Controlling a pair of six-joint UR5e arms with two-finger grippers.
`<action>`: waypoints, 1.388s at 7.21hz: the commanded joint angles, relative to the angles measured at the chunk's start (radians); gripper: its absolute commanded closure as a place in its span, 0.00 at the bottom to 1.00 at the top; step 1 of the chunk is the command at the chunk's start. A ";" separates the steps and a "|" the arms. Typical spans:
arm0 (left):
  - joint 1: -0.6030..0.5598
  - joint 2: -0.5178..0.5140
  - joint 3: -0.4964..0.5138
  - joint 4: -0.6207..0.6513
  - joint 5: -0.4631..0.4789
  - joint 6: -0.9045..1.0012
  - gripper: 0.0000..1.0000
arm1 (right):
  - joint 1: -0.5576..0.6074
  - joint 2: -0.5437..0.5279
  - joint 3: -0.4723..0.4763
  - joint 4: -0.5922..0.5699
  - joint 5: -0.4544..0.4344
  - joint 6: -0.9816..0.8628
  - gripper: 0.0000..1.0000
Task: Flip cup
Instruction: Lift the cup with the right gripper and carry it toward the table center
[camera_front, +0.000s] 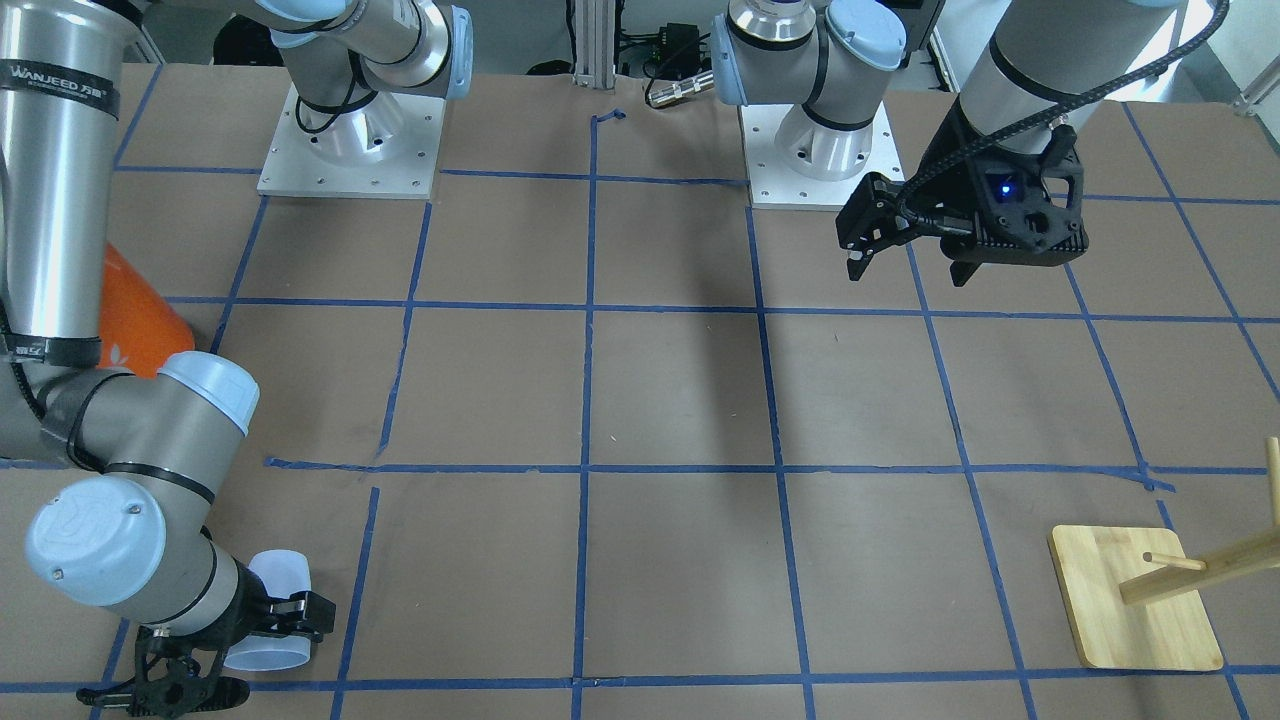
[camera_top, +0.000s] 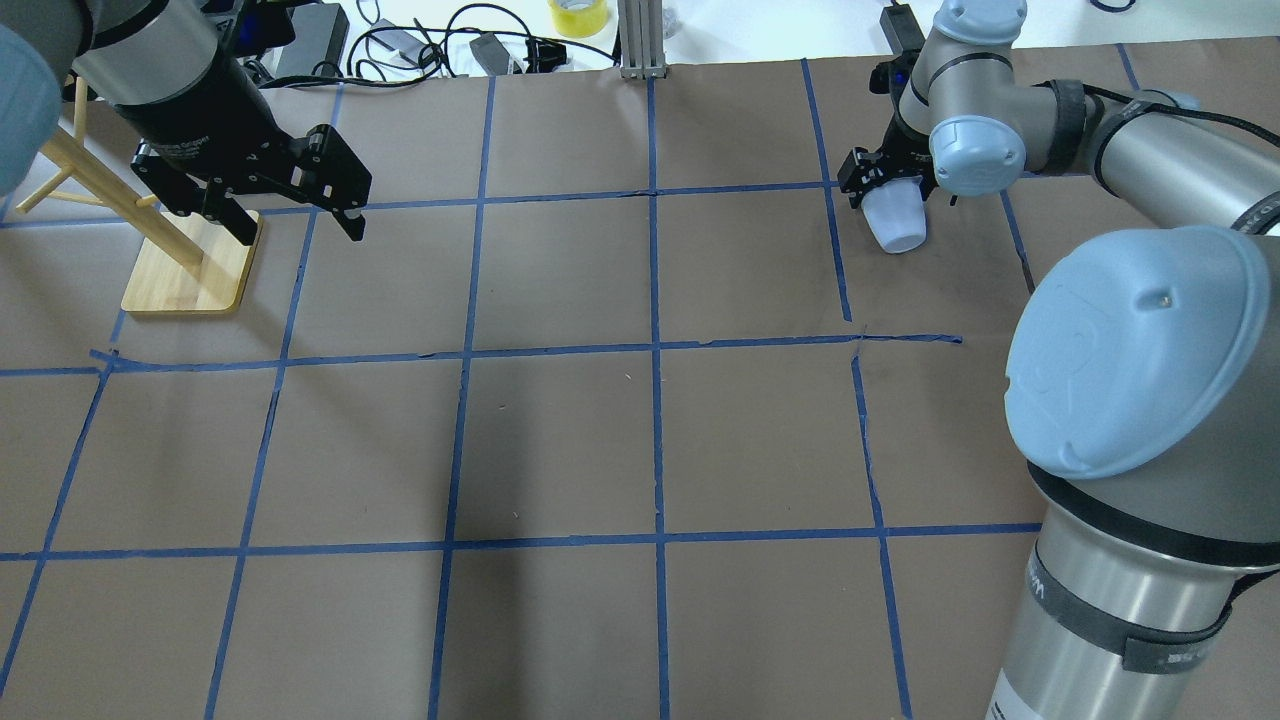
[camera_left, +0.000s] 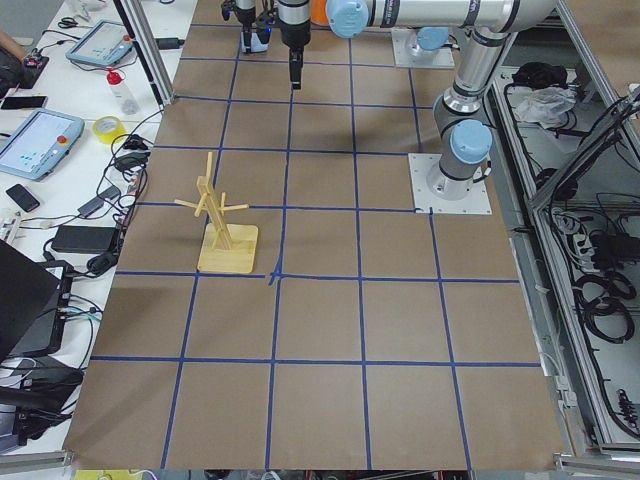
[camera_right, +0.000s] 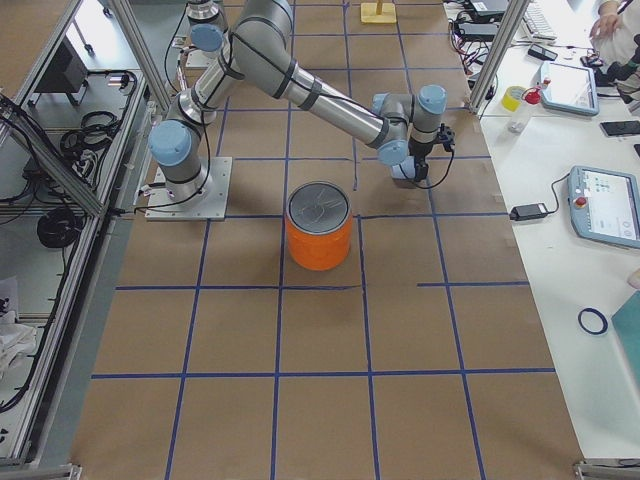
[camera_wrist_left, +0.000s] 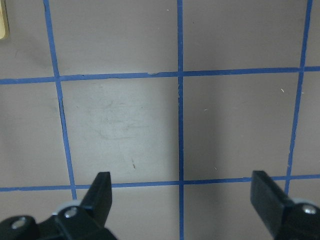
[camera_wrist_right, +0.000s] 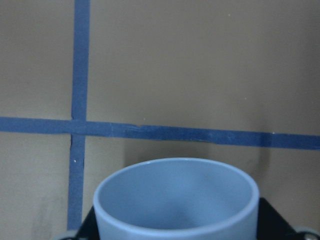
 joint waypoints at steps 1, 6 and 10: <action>0.001 -0.002 0.004 0.000 -0.002 -0.005 0.00 | -0.001 0.002 0.001 0.001 -0.007 -0.002 0.08; 0.001 -0.002 0.002 0.000 -0.001 0.000 0.00 | -0.025 -0.010 -0.003 0.014 0.000 0.001 0.74; 0.001 -0.002 0.002 0.000 -0.001 0.000 0.00 | -0.022 -0.033 -0.003 0.028 0.002 0.013 0.78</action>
